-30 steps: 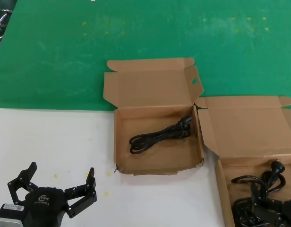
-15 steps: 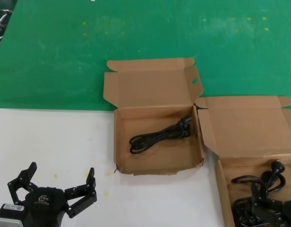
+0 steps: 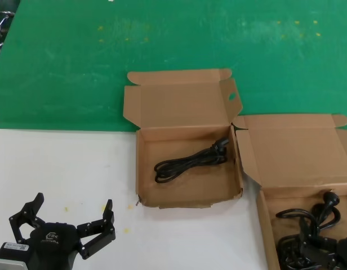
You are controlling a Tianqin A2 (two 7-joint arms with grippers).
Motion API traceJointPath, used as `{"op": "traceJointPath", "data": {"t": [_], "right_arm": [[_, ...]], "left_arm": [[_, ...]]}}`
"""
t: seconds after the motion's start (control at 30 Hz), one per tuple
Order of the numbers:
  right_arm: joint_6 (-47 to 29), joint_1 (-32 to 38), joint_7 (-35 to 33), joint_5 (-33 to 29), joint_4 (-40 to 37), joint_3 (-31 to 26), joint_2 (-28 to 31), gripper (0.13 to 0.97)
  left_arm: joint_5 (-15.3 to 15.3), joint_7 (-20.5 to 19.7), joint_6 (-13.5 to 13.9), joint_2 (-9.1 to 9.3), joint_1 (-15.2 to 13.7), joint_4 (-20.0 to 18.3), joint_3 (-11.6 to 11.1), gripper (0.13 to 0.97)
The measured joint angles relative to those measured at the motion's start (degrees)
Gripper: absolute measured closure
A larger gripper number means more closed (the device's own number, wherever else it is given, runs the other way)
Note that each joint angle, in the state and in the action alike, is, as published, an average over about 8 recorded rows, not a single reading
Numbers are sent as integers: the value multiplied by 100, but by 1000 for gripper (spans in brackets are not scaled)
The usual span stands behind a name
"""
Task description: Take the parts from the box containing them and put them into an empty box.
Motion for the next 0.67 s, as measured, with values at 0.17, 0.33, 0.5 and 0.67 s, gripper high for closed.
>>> {"op": "traceJointPath", "data": {"t": [0.17, 0.33, 0.5, 0.67], "right_arm": [[0, 0, 0, 0, 0, 0, 0, 129], [0, 0, 0, 0, 0, 0, 0, 129], [0, 0, 0, 0, 0, 0, 0, 129], [0, 0, 0, 0, 0, 0, 0, 129]], "left_arm": [[0, 0, 0, 0, 0, 0, 0, 132], [0, 0, 0, 0, 0, 0, 0, 132], [0, 1, 0, 0, 0, 0, 0, 132], [0, 3, 0, 0, 0, 0, 0, 132]]}}
